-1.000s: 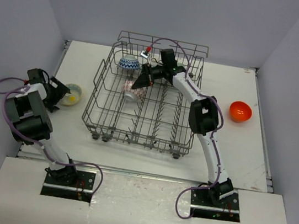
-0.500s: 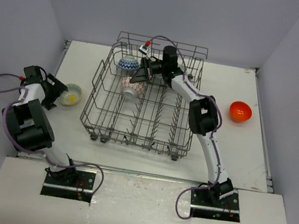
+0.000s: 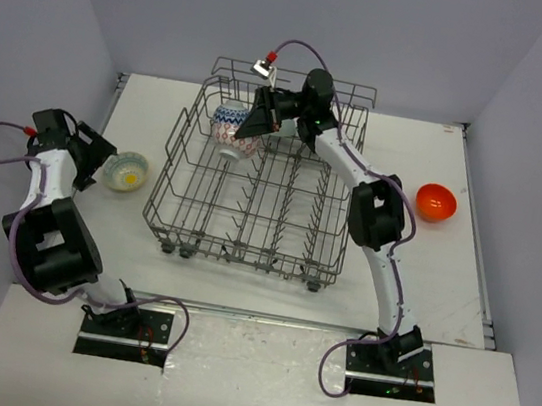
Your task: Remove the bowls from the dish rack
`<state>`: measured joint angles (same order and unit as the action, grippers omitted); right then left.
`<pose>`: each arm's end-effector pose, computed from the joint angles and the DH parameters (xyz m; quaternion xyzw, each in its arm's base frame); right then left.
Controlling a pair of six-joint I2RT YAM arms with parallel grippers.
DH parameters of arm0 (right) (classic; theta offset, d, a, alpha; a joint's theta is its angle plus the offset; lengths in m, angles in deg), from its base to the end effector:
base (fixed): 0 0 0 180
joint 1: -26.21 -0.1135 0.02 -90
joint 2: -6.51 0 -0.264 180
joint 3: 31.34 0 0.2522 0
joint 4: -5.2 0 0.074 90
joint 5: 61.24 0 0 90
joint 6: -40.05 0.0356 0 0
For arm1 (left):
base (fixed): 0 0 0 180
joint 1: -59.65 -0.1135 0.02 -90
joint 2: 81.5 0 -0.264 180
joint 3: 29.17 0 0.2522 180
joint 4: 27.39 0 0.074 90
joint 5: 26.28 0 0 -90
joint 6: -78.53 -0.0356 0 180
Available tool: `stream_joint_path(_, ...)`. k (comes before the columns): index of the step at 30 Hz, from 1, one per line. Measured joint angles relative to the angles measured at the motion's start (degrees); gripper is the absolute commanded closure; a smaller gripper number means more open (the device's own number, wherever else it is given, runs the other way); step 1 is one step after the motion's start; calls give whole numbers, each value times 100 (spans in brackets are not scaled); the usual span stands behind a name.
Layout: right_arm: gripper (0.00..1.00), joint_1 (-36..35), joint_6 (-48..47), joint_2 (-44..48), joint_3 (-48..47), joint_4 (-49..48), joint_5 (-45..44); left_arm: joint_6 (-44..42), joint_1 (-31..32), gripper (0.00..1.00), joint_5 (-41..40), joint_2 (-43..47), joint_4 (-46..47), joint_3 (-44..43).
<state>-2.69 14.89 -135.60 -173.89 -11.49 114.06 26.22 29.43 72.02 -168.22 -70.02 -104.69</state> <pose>0.4679 0.2988 0.3002 -0.3837 0.5837 0.7069 0.1109 0.2763 0.1550 0.2399 -0.5109 0.7990 -0.0888 0.3045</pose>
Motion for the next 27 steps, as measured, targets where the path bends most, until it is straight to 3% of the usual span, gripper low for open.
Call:
stream_joint_path(6,100,4,79,173,321,24,-7,24,372,14,-2,297,-584,-922)
stream_joint_path(9,100,0,4,479,706,236,-11,81,872,25,37,363,-713,-1593)
stream_joint_path(11,100,-4,-238,743,916,619,-11,173,1185,27,188,411,-754,-1978)
stream_joint_path(14,100,-9,-1451,1051,686,2269,-4,332,1587,27,442,433,-852,-2492)
stream_joint_path(16,100,-22,-2667,1047,-31,3930,-214,396,1805,27,590,402,-898,-2776)
stream_joint_path(20,100,-28,-4334,1384,-358,5834,-800,479,2291,28,997,122,-1047,-3368)
stream_joint_path(23,100,-35,-5300,1631,-332,6907,-1475,479,2614,27,1252,-164,-1196,-3578)
stream_joint_path(27,100,-68,-6105,2011,212,7597,-2485,481,3014,27,1513,-581,-1504,-3762)
